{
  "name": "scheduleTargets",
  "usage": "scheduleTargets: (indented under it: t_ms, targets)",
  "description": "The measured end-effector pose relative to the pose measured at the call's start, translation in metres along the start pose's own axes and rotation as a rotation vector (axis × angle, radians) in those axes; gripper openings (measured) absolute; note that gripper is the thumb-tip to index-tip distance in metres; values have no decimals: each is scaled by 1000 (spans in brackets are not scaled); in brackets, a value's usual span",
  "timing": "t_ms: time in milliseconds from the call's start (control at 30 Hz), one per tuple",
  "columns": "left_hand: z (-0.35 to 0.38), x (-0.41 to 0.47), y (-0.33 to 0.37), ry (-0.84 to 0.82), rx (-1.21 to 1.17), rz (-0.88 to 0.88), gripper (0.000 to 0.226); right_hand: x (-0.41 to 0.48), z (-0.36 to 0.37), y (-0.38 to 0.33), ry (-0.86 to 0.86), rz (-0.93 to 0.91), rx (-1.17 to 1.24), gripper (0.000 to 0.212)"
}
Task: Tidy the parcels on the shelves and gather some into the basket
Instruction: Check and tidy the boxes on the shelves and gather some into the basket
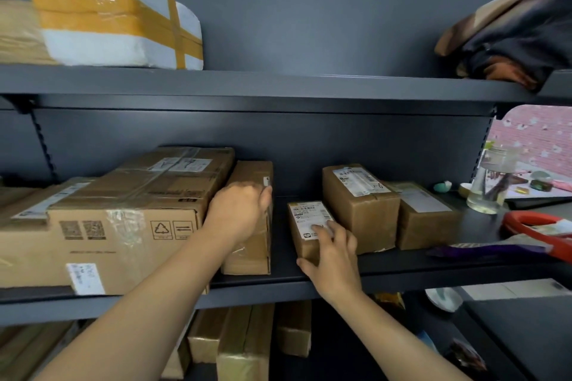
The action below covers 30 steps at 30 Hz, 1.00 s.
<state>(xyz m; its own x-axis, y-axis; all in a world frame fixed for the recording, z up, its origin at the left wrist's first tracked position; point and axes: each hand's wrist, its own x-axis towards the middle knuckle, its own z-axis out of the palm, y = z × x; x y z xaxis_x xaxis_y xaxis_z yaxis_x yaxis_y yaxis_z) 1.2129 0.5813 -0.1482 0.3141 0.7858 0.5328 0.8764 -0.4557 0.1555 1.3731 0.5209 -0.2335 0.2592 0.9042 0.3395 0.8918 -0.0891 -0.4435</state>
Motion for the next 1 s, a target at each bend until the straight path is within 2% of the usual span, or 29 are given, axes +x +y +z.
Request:
scheduleTargets:
  t_ms: [133, 233, 300, 467, 600, 700, 800, 867, 1000]
  targets:
    - [0, -1, -4, -28, -6, -21, 53, -2, -3, -2, 38, -66, -83, 59]
    - [-3, -5, 2, -177, 73, -150, 75, -4, -4, -5, 72, -102, -66, 54]
    - [-5, -8, 11, -271, 159, -207, 81, -6, -5, -8, 105, -130, -3, 51]
    - [-10, -10, 23, -342, 35, -382, 66, -5, -10, -8, 114, -153, 98, 48]
    - [-12, -14, 17, -244, -179, -394, 63, -1, -13, -3, -1, -143, 63, 49]
    - [-18, -16, 16, -53, -306, -320, 61, 1, -16, 0, -67, -165, -44, 51]
    - [-24, -14, 12, 76, -445, -257, 61, 4, -19, -3, -84, -163, -12, 48]
    - [-26, -15, 9, 105, -654, -258, 61, 9, -20, -5, -81, -131, 97, 45]
    - [-25, -23, 9, 105, -1069, -308, 51, 13, -34, -12, 24, 54, 514, 43]
